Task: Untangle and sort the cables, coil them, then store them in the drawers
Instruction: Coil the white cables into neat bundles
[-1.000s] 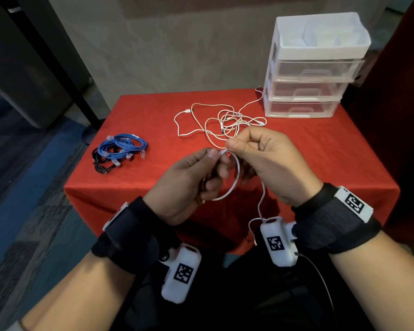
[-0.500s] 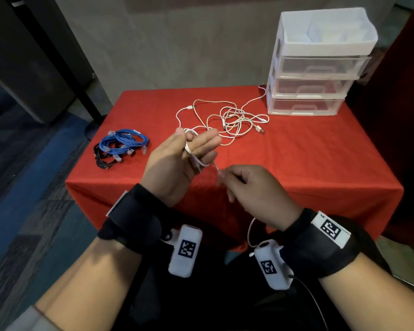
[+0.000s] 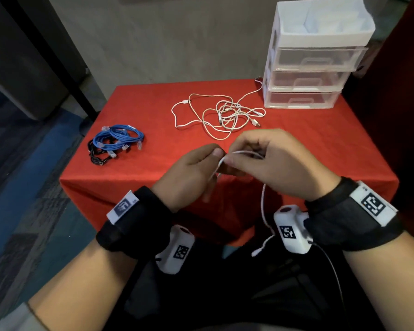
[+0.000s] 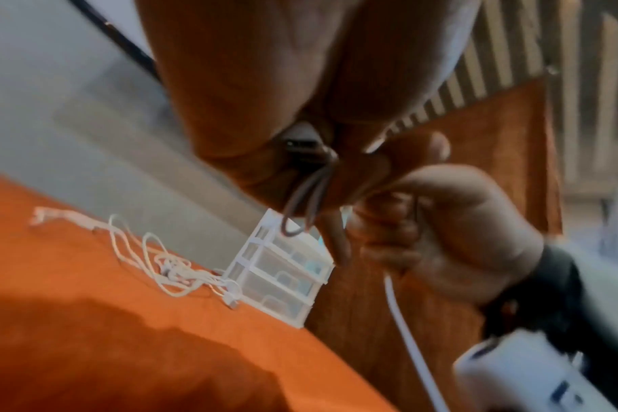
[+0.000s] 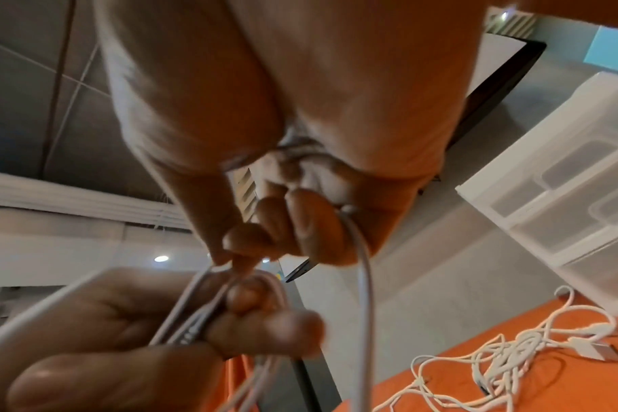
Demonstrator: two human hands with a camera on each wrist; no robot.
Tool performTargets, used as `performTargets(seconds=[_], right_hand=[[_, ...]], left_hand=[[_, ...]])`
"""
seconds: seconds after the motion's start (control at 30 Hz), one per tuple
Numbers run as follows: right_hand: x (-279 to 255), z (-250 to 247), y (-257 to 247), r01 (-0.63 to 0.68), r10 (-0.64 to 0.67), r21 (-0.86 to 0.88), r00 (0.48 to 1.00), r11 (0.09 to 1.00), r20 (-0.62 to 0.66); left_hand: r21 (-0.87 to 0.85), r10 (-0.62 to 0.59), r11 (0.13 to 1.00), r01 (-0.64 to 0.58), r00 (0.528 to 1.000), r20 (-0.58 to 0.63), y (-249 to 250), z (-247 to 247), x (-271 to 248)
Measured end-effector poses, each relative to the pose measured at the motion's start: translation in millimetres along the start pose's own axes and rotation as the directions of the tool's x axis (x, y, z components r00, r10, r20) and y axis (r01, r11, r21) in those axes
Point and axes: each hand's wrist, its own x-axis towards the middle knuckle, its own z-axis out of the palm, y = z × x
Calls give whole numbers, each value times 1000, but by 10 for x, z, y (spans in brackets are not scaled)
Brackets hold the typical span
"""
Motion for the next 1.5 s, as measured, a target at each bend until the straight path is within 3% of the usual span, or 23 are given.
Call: performTargets(seconds=[0.1, 0.27, 0.4, 0.57, 0.67, 0.8, 0.87, 0.93, 1.0, 1.03, 1.1, 1.13, 1.2, 1.27, 1.37, 1.5], right_hand=[[49, -37, 96, -60, 74, 113, 989, 992, -125], [19, -36, 197, -114, 139, 146, 976, 983, -171], [-53, 109, 327, -199, 207, 74, 972, 977, -111], [-150, 261, 356, -160, 167, -160, 986, 974, 31], [-184, 301, 388, -180, 193, -158, 979, 971, 70], [-307, 318, 517, -226, 243, -118, 957, 967, 156], [-367, 323, 555, -246, 261, -95, 943, 965, 207], [-414, 325, 516, -239, 250, -74, 932, 968, 261], [-426, 307, 413, -194, 205, -67, 926, 979, 318], [-417, 282, 341, -166, 175, -56, 928, 985, 330], [-357, 182, 224, -125, 122, -10, 952, 992, 280], [-309, 116, 184, -104, 100, 5, 971, 995, 218], [-205, -4, 156, -67, 66, -1, 995, 998, 79], [-137, -68, 174, -75, 76, 29, 997, 997, -19], [-118, -21, 209, -44, 51, 57, 991, 997, -120], [-145, 125, 190, -79, 114, 220, 982, 972, -150]], left_hand=[[-261, -44, 963, 62, 996, 74, 79, -3, -5], [-518, -67, 847, 120, 991, 119, 99, -61, -12], [-695, -36, 717, 42, 999, 22, 154, -172, 51], [-684, -45, 727, -65, 989, -142, 136, -179, 97], [-663, -16, 740, -113, 983, -185, 100, -196, 107], [-702, 25, 685, -193, 970, -242, 41, -288, 146], [-646, 34, 725, -241, 948, -315, 20, -309, 180], [-519, 29, 818, -247, 920, -392, 0, -270, 211], [-232, 92, 952, -201, 908, -409, -79, -202, 232], [29, 181, 983, -182, 921, -345, -147, -171, 225], [481, 249, 861, -162, 961, -121, -276, -129, 186], [560, 228, 813, -160, 972, -52, -296, -95, 159], [449, 167, 881, -152, 986, 7, -256, 5, 83], [143, 46, 988, -53, 997, 56, -151, 110, 24], [-178, -16, 983, 38, 992, 125, -49, 186, 17], [-245, 43, 969, -19, 995, 95, -52, 203, 25]])
